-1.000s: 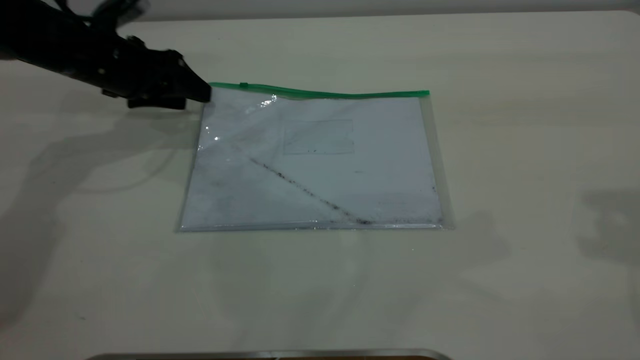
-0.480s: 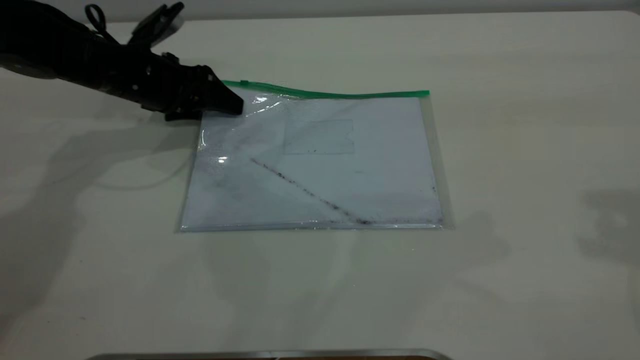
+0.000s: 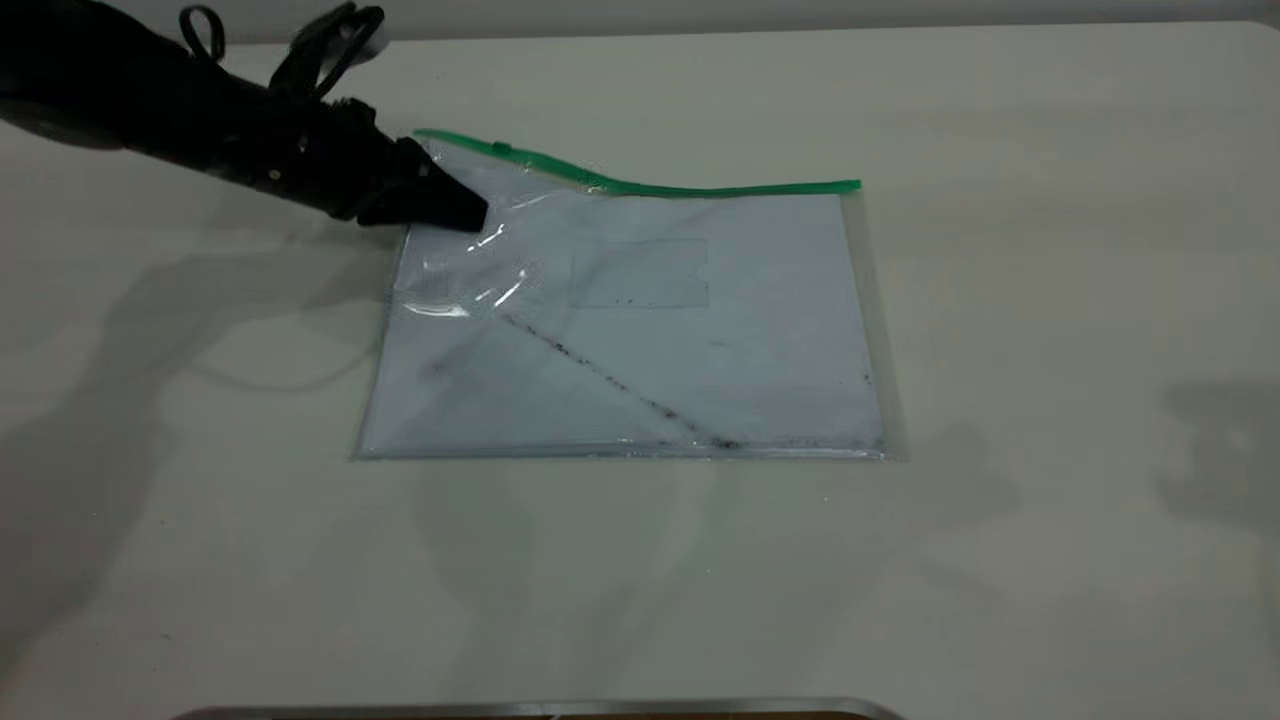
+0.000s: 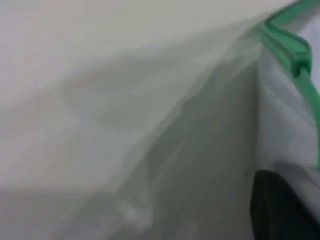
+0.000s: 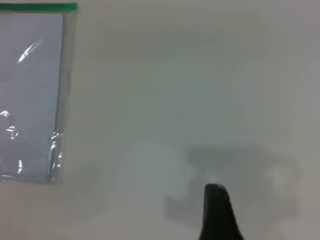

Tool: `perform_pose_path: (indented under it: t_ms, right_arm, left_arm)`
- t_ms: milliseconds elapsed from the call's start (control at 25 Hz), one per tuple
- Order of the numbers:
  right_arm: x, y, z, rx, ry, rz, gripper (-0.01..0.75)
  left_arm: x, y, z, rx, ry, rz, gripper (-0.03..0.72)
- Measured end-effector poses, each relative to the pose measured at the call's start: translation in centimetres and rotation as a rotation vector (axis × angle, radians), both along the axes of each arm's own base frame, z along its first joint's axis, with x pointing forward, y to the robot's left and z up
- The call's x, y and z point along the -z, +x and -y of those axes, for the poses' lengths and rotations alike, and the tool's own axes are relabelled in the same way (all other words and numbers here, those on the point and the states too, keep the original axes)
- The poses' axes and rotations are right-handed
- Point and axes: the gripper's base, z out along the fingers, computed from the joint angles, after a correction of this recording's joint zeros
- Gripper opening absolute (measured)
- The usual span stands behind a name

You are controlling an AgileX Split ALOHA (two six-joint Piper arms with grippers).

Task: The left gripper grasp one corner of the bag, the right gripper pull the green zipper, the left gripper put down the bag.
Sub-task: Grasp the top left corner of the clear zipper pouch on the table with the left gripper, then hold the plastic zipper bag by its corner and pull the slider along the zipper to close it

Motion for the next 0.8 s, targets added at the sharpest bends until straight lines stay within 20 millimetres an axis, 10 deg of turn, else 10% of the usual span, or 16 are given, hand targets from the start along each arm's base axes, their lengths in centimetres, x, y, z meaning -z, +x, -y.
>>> perform_pose_path:
  t_ms: [320, 800]
  right_arm:
    - [-0.2, 1.5, -1.6, -0.162, -0.027, 0.061, 0.534]
    - [4.2, 5.8, -10.4, -0.577, 0.02, 0.005, 0.534]
  left_arm:
    - [-5.3, 0.9, 1.4, 0.58, -0.009, 0.234, 0.053]
    - [-7.8, 1.0, 5.4, 0.914, 0.044, 0.373, 0.053]
